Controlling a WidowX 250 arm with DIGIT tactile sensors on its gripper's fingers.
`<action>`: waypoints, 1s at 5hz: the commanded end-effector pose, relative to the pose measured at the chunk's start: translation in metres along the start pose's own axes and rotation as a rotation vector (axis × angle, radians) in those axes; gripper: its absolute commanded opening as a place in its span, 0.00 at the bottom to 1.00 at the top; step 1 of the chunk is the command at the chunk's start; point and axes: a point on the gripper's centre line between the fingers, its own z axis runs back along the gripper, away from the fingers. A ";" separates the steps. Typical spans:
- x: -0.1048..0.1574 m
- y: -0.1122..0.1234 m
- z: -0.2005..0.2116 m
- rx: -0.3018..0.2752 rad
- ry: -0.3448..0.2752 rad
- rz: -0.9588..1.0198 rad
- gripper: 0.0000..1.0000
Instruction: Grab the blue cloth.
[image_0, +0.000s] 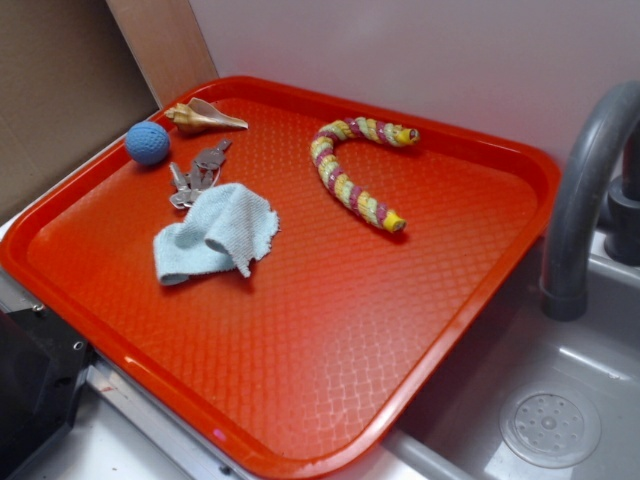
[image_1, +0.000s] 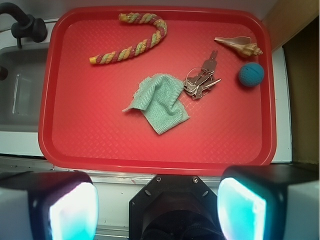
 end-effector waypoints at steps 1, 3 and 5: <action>0.000 0.000 0.000 0.000 0.000 0.000 1.00; 0.046 -0.017 -0.072 0.028 -0.058 0.371 1.00; 0.066 -0.026 -0.135 -0.145 0.010 0.305 1.00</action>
